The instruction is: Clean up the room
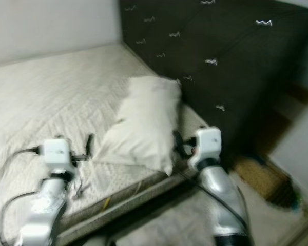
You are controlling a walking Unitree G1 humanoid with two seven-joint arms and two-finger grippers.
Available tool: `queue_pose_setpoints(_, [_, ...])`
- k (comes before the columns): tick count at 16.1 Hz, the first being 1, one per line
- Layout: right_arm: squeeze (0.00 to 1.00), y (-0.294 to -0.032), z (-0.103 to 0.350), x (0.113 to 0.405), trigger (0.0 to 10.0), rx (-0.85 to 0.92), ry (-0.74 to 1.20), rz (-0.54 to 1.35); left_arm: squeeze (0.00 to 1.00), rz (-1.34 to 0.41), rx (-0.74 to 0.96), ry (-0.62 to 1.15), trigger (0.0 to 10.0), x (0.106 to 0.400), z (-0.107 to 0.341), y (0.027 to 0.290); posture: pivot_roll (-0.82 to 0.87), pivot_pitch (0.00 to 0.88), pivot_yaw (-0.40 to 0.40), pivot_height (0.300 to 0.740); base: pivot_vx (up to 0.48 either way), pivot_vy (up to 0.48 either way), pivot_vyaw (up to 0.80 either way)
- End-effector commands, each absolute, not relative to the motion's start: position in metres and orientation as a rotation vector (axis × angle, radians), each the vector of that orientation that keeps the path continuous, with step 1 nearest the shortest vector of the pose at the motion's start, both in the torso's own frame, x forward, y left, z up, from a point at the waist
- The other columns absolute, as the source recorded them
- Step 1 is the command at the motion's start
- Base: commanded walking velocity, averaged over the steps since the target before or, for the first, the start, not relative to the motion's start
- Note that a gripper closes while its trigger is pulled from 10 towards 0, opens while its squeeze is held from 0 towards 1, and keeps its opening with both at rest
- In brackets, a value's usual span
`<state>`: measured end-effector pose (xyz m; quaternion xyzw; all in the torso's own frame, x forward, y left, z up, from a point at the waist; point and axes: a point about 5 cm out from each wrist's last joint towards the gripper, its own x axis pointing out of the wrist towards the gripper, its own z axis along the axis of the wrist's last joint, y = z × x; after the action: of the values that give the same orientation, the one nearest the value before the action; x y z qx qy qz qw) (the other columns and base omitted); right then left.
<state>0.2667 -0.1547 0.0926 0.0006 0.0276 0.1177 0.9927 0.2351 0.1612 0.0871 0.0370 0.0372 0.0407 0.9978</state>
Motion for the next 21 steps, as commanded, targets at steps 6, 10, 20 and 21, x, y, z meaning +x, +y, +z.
queue_pose_setpoints(6, [0.00, -0.1584, 0.0914, 0.2671, 10.0, -0.020, 0.059, 0.222, 0.00, 0.083, 0.063, 0.063, 10.0, 0.2382, 0.0888, 0.1587, 0.00, 0.000, -0.055, 0.740, 0.000, 0.000, 0.80])
queue_pose_setpoints(10, [0.00, -0.1583, 0.0907, 0.2683, 10.0, -0.005, 0.061, 0.213, 0.00, 0.080, 0.069, 0.061, 10.0, 0.2400, 0.0897, 0.1579, 0.00, 0.000, -0.054, 0.740, 0.000, 0.000, 0.54])
queue_pose_setpoints(20, [0.00, -0.1599, 0.0902, 0.2692, 10.0, -0.010, 0.064, 0.210, 0.00, 0.080, 0.018, 0.079, 10.0, 0.2390, 0.0864, 0.1567, 0.00, 0.000, -0.064, 0.740, 0.000, 0.240, 0.00])
queue_pose_setpoints(21, [0.00, -0.1594, 0.0903, 0.2695, 10.0, -0.008, 0.064, 0.213, 0.00, 0.094, 0.009, 0.087, 10.0, 0.2394, 0.0857, 0.1582, 0.00, 0.000, -0.065, 0.740, 0.000, 0.480, 0.00])
